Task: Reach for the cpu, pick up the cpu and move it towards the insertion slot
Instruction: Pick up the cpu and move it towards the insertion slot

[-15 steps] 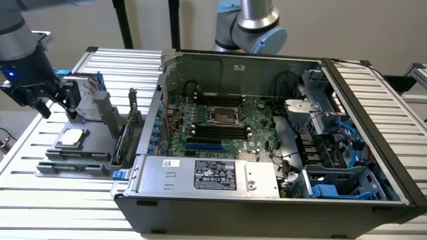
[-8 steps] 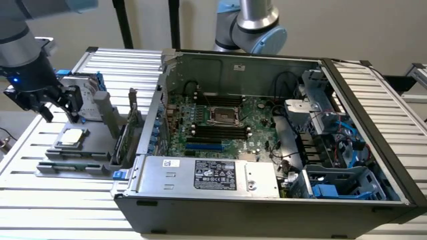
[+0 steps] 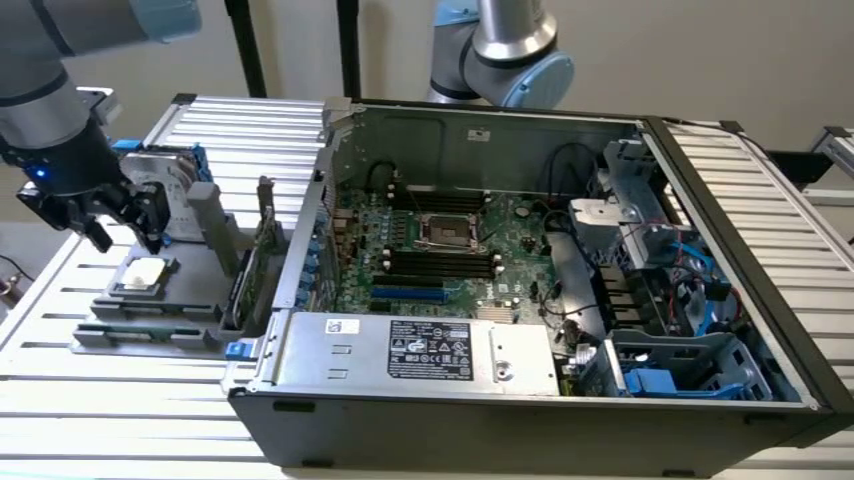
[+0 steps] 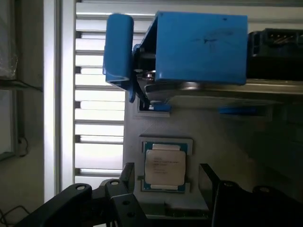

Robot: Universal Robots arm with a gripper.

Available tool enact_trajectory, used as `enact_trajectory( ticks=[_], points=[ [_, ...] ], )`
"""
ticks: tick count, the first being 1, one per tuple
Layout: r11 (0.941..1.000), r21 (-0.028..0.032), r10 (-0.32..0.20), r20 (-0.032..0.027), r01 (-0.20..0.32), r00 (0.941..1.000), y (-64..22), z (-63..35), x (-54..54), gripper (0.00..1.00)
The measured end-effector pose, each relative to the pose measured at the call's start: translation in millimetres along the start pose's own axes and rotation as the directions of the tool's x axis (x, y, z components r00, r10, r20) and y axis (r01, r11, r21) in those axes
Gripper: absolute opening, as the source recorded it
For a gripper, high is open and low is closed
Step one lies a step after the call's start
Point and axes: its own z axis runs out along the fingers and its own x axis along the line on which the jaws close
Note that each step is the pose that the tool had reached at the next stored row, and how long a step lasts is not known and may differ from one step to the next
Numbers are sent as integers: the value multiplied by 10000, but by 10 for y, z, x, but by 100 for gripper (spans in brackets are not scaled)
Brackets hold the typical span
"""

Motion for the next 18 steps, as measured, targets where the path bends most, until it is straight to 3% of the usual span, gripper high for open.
enact_trajectory(
  ticks=[9,18],
  points=[
    [10000,8,57,3,-57,10000,-33,163,0,65],
    [9999,97,114,4,-114,9999,-54,310,-17,65]
  ],
)
